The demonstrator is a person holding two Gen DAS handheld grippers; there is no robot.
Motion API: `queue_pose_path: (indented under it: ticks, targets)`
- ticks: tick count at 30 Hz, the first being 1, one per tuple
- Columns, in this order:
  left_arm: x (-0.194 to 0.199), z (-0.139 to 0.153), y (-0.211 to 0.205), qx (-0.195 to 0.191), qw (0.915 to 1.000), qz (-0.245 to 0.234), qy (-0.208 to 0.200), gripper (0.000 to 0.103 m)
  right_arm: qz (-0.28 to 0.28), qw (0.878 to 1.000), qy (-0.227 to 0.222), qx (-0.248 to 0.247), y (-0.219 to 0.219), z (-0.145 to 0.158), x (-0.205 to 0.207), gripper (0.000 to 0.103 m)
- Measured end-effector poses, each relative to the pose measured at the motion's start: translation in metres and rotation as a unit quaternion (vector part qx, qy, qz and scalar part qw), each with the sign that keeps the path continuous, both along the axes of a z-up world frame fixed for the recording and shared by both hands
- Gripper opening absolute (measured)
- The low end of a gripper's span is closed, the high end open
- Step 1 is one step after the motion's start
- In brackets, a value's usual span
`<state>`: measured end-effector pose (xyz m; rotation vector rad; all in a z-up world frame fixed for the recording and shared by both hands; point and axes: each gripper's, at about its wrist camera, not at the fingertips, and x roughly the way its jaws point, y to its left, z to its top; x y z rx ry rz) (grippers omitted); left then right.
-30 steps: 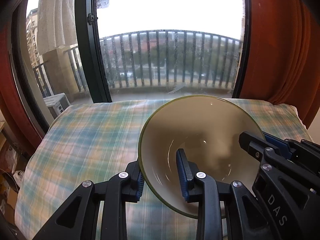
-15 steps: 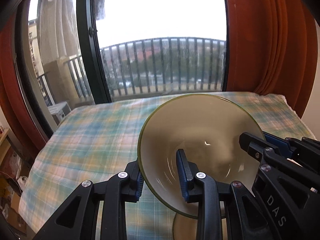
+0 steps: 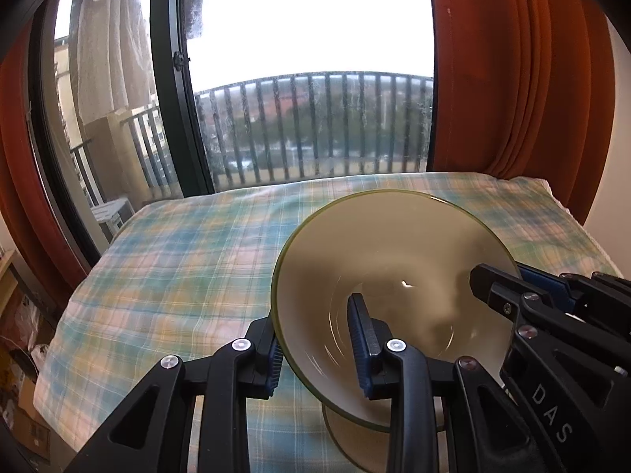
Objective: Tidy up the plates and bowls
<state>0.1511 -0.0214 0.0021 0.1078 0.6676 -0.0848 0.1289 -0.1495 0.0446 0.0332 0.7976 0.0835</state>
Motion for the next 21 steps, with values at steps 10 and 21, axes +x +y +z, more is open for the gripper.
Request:
queue_pose_path:
  ticks: [10, 21]
  targets:
    - [-0.021, -0.013, -0.005, 0.003, 0.9999, -0.007, 0.014, 0.028, -0.003, 1.0, 0.014, -0.005, -0.002, -0.009, -0.024, 0.018]
    - [-0.025, -0.035, -0.009, 0.003, 0.9988, -0.016, 0.046, 0.028, -0.009, 0.999, 0.042, 0.003, -0.007, -0.036, -0.034, 0.018]
